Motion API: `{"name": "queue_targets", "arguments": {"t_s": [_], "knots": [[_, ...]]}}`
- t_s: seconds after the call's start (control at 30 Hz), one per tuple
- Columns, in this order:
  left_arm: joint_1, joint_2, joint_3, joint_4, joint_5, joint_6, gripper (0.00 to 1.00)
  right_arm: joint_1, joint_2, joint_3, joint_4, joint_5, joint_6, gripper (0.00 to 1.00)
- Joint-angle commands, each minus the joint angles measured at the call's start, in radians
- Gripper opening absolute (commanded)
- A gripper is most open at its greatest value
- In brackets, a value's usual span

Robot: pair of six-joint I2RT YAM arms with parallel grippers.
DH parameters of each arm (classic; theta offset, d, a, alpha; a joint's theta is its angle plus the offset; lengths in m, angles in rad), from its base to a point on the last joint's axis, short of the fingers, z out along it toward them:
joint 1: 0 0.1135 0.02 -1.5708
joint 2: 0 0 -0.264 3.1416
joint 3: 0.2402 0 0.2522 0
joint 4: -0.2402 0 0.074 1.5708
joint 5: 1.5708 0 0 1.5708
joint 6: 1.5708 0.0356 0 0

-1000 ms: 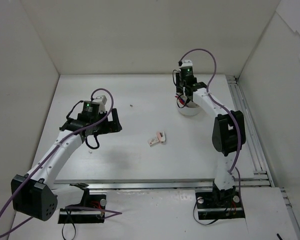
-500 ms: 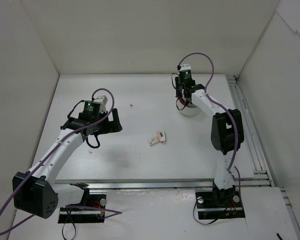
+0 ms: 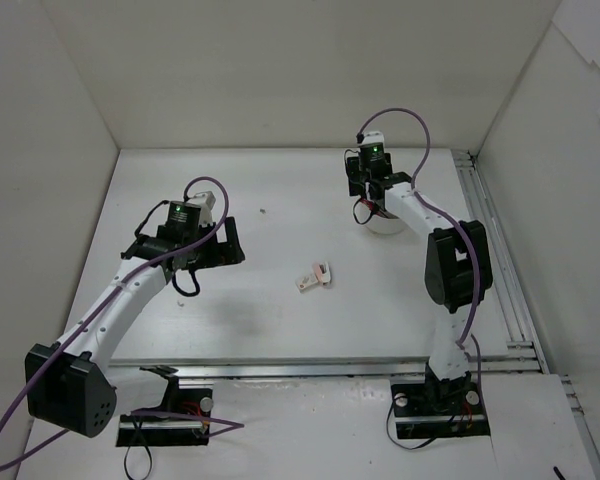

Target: Sort the stationery into containers

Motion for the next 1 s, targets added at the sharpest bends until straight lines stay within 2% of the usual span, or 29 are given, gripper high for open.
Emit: {"name": "queue_targets", "arguments": {"t_s": [0.0, 0.23, 0.5, 0.6, 0.73, 0.8, 0.97], "knots": [[-0.006, -0.028, 0.043, 0.028, 0.001, -0.002, 1.0, -0.004, -0.069, -0.001, -0.009, 0.058, -0.004, 0.58], [-0.006, -0.031, 0.044, 0.023, 0.001, -0.003, 1.0, 0.019, -0.106, -0.003, -0.008, 0.018, -0.043, 0.66], [-0.006, -0.043, 0.032, 0.035, 0.021, -0.007, 1.0, 0.118, -0.275, -0.063, 0.003, 0.039, -0.174, 0.77], [-0.006, -0.062, 0.014, 0.038, 0.027, -0.007, 1.0, 0.171, -0.348, -0.112, 0.004, 0.055, -0.192, 0.86], [-0.006, -0.097, -0.015, 0.041, 0.024, -0.016, 1.0, 0.236, -0.478, -0.23, 0.003, -0.025, -0.139, 0.98], [-0.006, -0.123, -0.04, 0.047, 0.024, -0.019, 1.0, 0.259, -0.517, -0.322, 0.001, -0.091, -0.082, 0.98], [-0.006, -0.164, -0.089, 0.066, 0.037, -0.034, 1.0, 0.346, -0.579, -0.478, 0.006, -0.129, 0.031, 0.98]]}}
